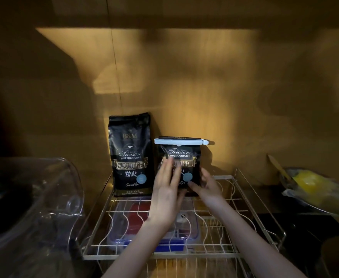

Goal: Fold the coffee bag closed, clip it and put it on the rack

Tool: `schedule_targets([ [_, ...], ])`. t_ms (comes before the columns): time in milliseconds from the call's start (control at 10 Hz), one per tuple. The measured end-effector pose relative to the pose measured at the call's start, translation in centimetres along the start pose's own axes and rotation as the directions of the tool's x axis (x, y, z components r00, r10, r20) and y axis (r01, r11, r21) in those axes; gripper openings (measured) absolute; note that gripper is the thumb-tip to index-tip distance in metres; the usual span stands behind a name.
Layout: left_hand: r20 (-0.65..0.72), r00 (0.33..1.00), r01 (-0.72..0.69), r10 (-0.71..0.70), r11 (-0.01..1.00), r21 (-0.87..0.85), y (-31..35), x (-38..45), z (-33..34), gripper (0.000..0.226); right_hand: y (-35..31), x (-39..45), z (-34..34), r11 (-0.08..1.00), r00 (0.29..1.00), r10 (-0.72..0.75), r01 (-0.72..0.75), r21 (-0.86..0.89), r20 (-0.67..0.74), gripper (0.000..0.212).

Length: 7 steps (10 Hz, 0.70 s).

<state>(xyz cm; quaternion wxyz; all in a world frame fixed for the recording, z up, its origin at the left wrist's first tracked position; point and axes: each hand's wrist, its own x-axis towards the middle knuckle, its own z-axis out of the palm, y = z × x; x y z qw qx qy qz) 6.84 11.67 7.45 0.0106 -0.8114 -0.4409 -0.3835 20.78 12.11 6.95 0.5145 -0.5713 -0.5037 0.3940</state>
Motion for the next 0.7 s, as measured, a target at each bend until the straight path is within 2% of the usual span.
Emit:
schedule_targets([
  [100,0.185,0.980,-0.094,0.071,0.988,0.122,-0.1,-0.3,0.9,0.070,-0.4,0.5,0.0,0.999,1.000,0.024,-0.023,-0.022,0.018,0.052],
  [300,0.329,0.944,-0.076,0.011,0.980,0.186,-1.3,-0.4,1.2,0.085,-0.9,0.9,0.7,0.988,1.000,0.021,-0.021,-0.150,0.000,0.056],
  [500,0.393,0.918,-0.047,-0.055,0.968,0.245,-0.6,0.2,-0.1,0.084,-2.4,0.0,0.3,0.947,0.998,0.060,-0.047,-0.317,0.032,0.049],
  [600,0.418,0.906,-0.008,-0.061,0.987,0.161,0.3,1.2,-2.1,0.073,-5.2,-1.4,-0.7,0.961,0.998,0.041,-0.026,-0.276,0.049,0.057],
  [700,0.476,0.867,0.199,-0.148,0.978,-0.059,1.0,2.9,-5.4,0.051,-9.4,-4.4,-2.7,0.953,0.983,-0.181,0.180,-0.244,0.016,0.049],
])
